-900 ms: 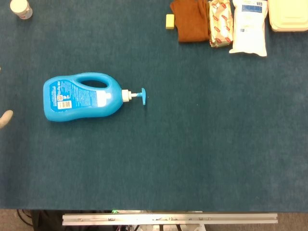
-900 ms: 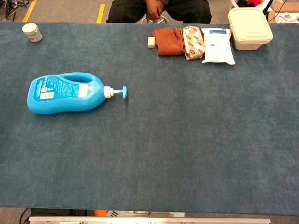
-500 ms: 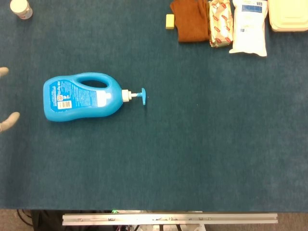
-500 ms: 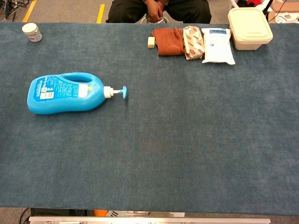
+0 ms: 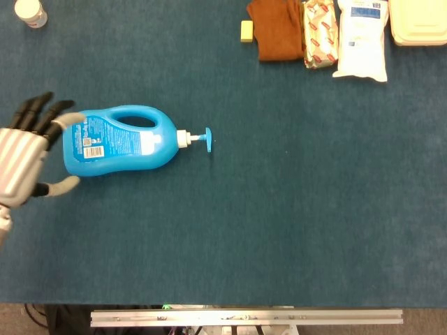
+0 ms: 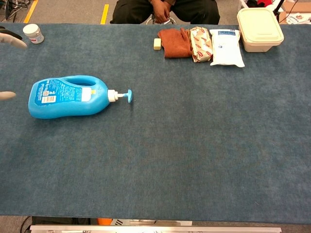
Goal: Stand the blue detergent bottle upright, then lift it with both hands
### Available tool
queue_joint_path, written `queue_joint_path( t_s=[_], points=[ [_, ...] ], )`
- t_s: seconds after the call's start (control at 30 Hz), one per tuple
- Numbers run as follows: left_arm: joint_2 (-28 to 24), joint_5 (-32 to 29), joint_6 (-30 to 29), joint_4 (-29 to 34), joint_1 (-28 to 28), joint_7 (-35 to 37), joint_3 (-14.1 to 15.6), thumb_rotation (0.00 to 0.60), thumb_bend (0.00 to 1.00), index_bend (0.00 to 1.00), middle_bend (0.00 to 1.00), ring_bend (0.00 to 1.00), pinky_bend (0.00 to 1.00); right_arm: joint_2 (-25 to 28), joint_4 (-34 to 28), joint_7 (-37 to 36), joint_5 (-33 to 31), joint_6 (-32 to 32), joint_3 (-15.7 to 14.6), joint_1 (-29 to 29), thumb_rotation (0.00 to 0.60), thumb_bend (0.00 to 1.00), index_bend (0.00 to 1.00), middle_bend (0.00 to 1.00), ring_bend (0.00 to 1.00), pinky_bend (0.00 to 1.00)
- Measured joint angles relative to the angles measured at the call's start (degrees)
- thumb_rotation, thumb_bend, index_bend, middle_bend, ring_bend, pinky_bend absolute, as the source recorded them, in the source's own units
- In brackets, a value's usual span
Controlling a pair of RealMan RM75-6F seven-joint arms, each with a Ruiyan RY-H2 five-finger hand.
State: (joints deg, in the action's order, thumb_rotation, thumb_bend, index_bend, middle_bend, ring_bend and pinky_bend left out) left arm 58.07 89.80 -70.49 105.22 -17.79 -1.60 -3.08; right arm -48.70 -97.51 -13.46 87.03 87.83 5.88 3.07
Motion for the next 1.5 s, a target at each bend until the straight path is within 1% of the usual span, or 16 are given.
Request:
queue_joint_path(
  t_s=[0.13,0.27,0.33,0.4,0.8,1.2,1.37,1.5],
  points=[
    [1.4,-0.1,3.5,-0.7,-1.9,-2.6,0.5,0.6,0.13,0.11,0.1,0.01,0.1,-0.1,0.7,-0.8,-0.5,-0.2,-0.2,-0.3,0.6,0.18,0.25,0.28,0.11,0.16],
    [3.2,-1.2,6.9,-1.6,-3.6,-4.6,1.0,0.6,0.13,0.01,0.06,0.01,0.1,-0.2,1.4,-1.8,-1.0,-0.2,-0.4,-0.6,0.6,0.18,0.25,0.28,0.11,0.16],
    [4.2,-2.0,8.5,-2.3,-4.4,-5.3,1.2,0.6,0.13,0.0,0.03,0.0,0.1,-0.2,1.6,-2.1,-1.0,0.0,-0.5,-0.9,0.6,0.18,0.25,0.28,0.11,0.16],
    [5.3,-2.8,10.1,-3.1,-5.3,-6.2,1.4,0.6,0.13,0.0,0.0,0.0,0.1,-0.2,1.7,-2.3,-1.1,0.2,-0.6,-1.1,0.6,0.18,0.25,0.28,0.11,0.16],
    [12.4,-7.9,14.4,-8.8,-8.5,-11.3,1.4,0.6,0.13,0.0,0.0,0.0,0.1,-0.1,1.5,-2.6,-1.2,0.2,-0.8,-1.5,0.6,0.18,0.25,0.28,0.11,0.16],
    [17.9,-10.6,16.2,-17.0,-10.9,-13.0,0.8,0.6,0.14,0.0,0.0,0.0,0.1,0.3,0.8,-2.4,-1.9,0.1,-0.7,-1.7,0.6,0.18,0.25,0.28,0.11,0.16],
    [19.3,-11.4,17.0,-20.4,-11.9,-13.5,0.8,0.6,0.13,0.0,0.0,0.0,0.1,0.6,0.2,-2.0,-2.1,0.0,-0.6,-1.8,0.6,0.18,0.25,0.28,0.11,0.16],
    [20.7,-12.0,17.0,-24.2,-12.5,-12.8,0.1,0.6,0.13,0.0,0.0,0.0,0.1,0.8,-0.5,-1.6,-2.2,0.0,-0.6,-1.8,0.6,0.18,0.25,0.28,0.11,0.16]
  ],
)
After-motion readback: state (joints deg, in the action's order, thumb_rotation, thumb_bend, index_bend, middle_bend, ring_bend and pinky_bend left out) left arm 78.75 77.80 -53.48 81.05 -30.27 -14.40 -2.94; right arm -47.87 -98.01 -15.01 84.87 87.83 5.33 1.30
